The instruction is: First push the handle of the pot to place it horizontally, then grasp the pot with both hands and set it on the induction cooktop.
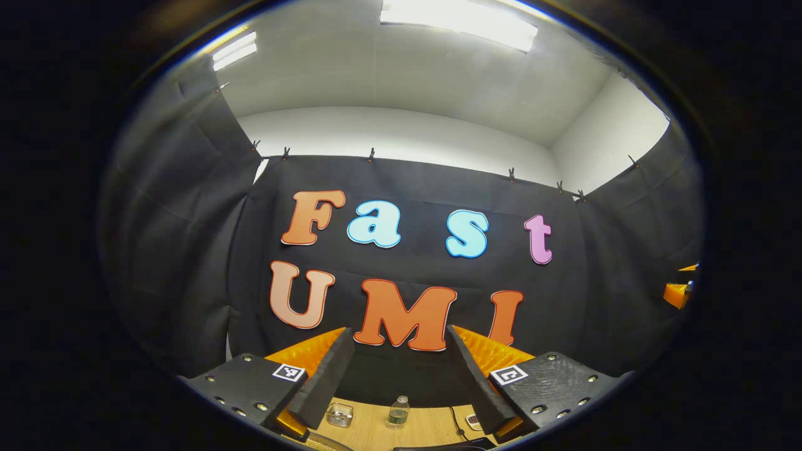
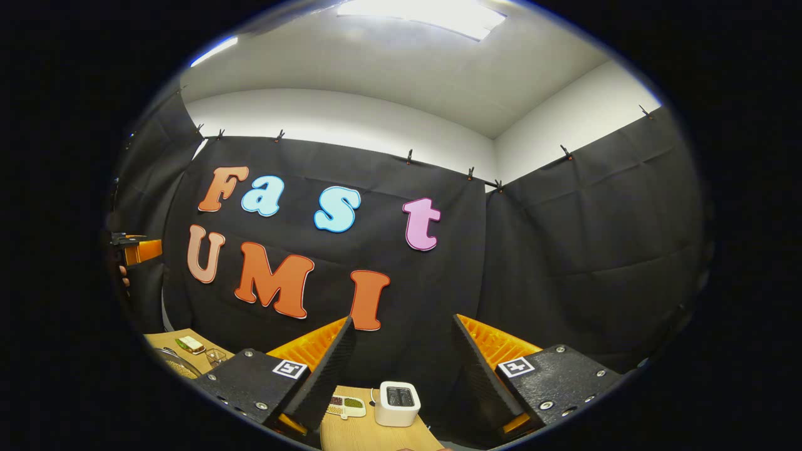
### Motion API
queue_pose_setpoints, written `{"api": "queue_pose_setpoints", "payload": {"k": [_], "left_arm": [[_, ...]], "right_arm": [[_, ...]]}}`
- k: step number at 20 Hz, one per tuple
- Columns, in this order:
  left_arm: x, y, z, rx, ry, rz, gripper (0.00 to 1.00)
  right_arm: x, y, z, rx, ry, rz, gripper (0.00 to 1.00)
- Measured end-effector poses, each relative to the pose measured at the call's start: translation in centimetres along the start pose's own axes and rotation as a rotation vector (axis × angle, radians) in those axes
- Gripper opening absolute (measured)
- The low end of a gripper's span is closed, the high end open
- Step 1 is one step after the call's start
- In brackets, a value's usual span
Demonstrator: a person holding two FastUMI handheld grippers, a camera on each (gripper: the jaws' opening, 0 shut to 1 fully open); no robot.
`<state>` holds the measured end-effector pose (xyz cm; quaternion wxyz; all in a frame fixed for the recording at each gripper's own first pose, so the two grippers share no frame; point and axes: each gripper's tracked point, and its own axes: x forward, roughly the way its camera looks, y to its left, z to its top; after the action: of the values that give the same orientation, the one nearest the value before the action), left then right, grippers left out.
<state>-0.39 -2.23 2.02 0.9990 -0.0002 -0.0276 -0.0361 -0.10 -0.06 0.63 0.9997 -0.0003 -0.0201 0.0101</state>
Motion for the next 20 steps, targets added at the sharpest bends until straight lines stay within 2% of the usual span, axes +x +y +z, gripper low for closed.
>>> {"api": "queue_pose_setpoints", "payload": {"k": [3,4,7,9,11,12,13,14,16,17,18,19,20], "left_arm": [[0.0,-0.8,-0.2,-0.006,0.001,-0.014,0.92],[-0.1,-1.0,-0.3,-0.004,0.003,-0.017,0.89],[-0.1,-1.8,-0.6,0.011,0.010,-0.026,0.92],[-0.3,-2.7,-1.2,0.014,0.019,-0.037,0.89],[-0.5,-3.2,-2.2,0.017,0.043,-0.041,0.92],[-0.6,-3.1,-2.8,0.023,0.063,-0.030,0.88],[-0.7,-3.3,-3.6,0.025,0.090,-0.024,0.93],[-1.0,-3.2,-4.5,0.025,0.116,-0.014,0.92],[-1.5,-2.8,-6.4,0.022,0.178,0.010,0.73],[-1.9,-2.7,-7.6,0.017,0.217,0.021,0.70],[-2.4,-2.4,-9.0,0.013,0.265,0.030,0.54],[-2.9,-2.2,-10.4,0.010,0.317,0.042,0.52],[-3.5,-2.0,-11.6,0.007,0.361,0.049,0.37]], "right_arm": [[0.1,-0.5,-0.6,0.004,0.007,0.000,0.95],[0.1,-0.7,-0.7,0.005,0.008,0.002,0.95],[0.1,-1.4,-1.3,0.002,0.010,0.003,0.95],[0.1,-1.8,-1.7,0.002,0.010,0.009,0.95],[0.2,-1.9,-2.2,0.007,0.013,0.020,0.95],[0.2,-2.0,-2.4,0.011,0.016,0.028,0.95],[0.3,-2.1,-2.7,0.012,0.019,0.036,0.95],[0.5,-2.3,-3.1,0.012,0.020,0.044,0.95],[0.7,-2.4,-3.5,0.016,0.024,0.062,0.95],[0.7,-2.6,-3.8,0.019,0.025,0.070,0.95],[0.8,-2.8,-4.1,0.021,0.027,0.078,0.95],[0.9,-3.0,-4.5,0.020,0.028,0.084,0.95],[1.0,-3.3,-4.9,0.019,0.030,0.089,0.95]]}}
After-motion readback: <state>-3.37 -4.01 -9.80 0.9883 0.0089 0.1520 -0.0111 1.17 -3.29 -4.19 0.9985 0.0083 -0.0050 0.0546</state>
